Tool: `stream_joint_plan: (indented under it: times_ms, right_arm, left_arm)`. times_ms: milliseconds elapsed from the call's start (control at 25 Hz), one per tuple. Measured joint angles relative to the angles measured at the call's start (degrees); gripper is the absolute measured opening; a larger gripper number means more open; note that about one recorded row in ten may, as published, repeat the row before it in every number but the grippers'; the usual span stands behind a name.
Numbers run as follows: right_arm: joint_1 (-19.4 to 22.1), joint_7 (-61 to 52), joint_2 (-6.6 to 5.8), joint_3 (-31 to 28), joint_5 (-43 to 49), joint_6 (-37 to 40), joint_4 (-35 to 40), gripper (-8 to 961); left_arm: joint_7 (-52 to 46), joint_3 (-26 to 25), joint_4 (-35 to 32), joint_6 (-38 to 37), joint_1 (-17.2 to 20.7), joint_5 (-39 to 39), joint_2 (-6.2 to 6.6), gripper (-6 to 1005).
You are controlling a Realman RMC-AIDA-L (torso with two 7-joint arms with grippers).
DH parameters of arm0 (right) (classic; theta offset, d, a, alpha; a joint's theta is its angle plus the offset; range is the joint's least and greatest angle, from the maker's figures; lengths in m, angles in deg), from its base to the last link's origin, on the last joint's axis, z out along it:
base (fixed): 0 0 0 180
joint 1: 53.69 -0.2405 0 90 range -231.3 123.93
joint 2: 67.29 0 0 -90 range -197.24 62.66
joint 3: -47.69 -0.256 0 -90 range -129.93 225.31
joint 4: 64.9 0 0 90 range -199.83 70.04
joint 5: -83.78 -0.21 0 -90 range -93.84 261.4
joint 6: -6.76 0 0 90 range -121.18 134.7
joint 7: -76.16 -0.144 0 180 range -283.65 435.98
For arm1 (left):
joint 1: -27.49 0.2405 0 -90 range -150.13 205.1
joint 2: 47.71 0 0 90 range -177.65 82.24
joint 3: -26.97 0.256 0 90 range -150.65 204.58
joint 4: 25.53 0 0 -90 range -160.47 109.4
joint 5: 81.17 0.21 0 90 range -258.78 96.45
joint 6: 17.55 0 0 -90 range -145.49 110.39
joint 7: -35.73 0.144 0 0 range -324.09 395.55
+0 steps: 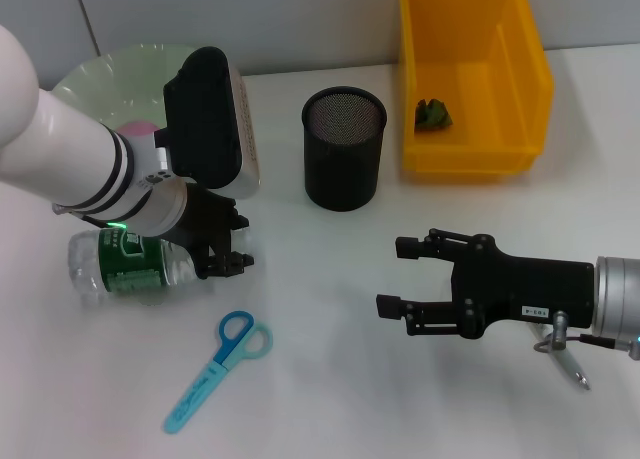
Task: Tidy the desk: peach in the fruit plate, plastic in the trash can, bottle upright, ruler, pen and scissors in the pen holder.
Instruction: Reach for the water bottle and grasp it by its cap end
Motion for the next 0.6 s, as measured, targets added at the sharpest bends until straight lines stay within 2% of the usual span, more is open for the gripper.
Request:
stream_joint_plan:
  times_ms: [600]
  right_arm:
    - [0.2, 0.0, 0.0, -0.1, 0.0, 0.0, 0.0, 842]
  left_arm:
    - [-0.4, 0.5, -1.2, -0.3, 0.3, 0.1, -0.03, 503]
